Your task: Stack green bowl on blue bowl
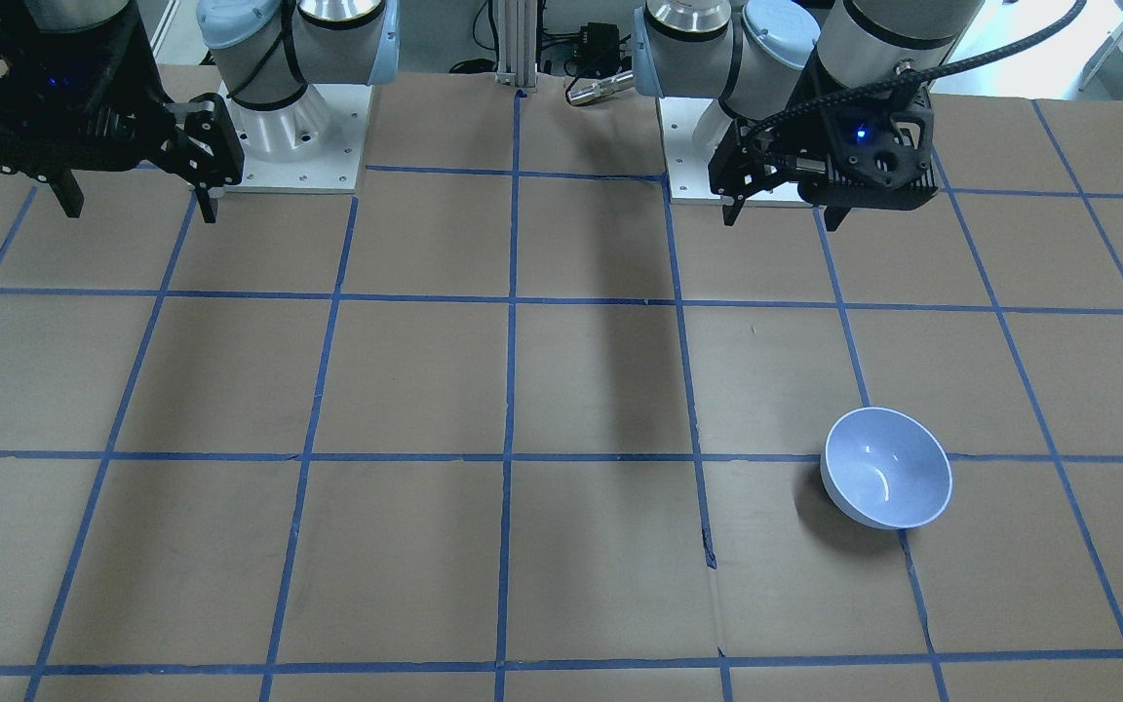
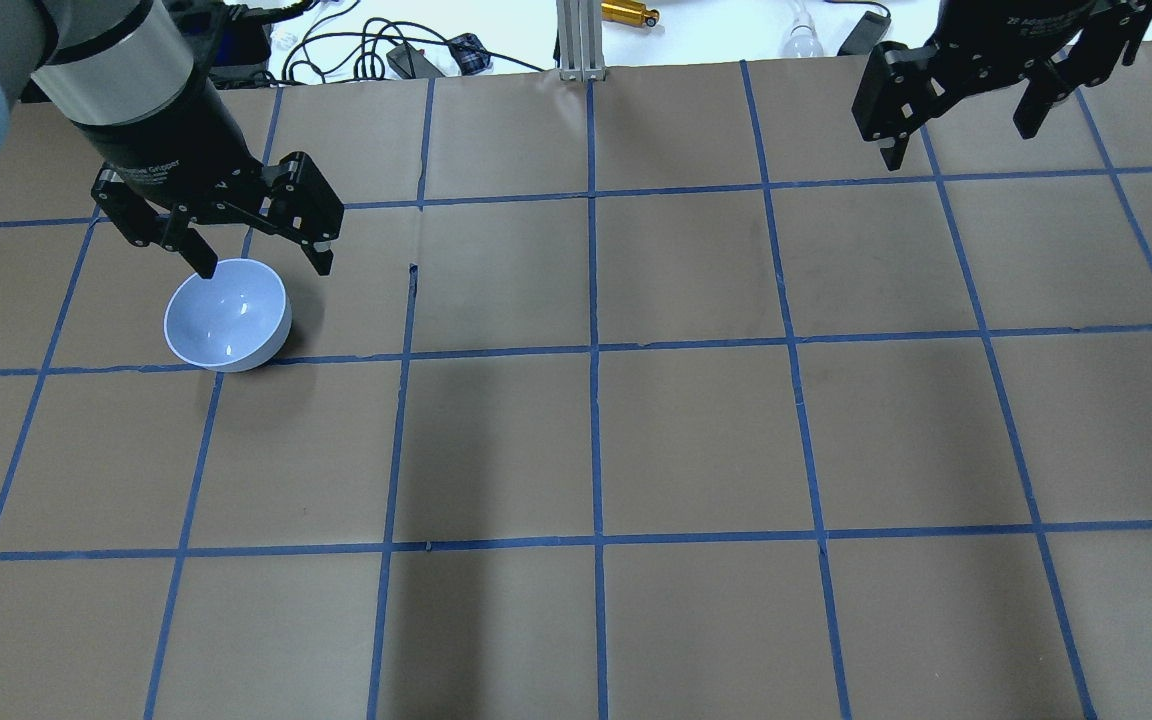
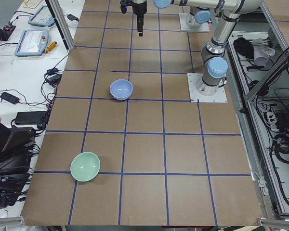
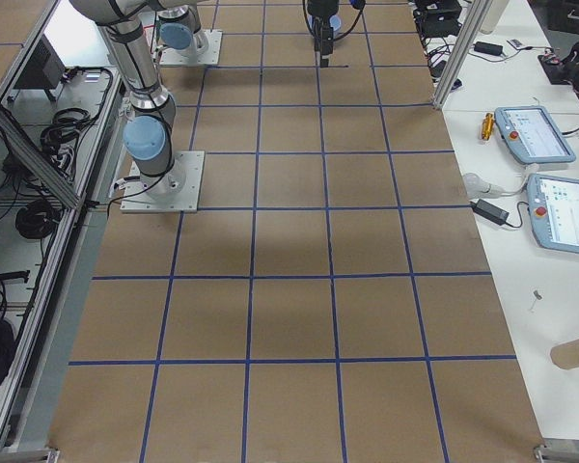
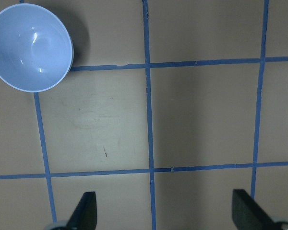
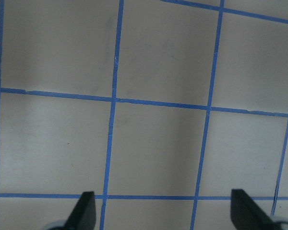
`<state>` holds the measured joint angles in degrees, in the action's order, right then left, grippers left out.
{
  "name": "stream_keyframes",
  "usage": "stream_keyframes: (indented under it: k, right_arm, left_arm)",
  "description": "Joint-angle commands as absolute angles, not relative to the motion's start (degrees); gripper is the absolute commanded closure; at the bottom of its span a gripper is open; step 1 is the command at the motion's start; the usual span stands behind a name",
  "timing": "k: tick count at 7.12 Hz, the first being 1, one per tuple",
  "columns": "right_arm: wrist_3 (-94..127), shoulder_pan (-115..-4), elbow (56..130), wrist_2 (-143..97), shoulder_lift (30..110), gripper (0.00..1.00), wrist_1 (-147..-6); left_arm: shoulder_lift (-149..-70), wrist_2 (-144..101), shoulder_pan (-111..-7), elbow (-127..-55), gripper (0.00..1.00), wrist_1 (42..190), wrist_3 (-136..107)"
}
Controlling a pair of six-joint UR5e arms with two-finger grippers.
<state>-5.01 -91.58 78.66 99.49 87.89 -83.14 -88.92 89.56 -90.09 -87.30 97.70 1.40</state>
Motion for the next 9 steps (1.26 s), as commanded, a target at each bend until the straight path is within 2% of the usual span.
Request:
stream_keyframes:
  k: [1, 9]
  right_arm:
    - [-5.0, -91.6, 78.7, 99.5, 87.9, 0.00, -83.1]
    - [-5.0, -91.5, 78.7, 99.5, 87.9, 0.00, -83.1]
  left_arm:
    - [-88.9, 89.6, -90.1, -87.4, 0.00, 97.7, 1.4]
    - [-88.0, 89.2, -89.6, -87.9, 0.00, 97.6, 1.2]
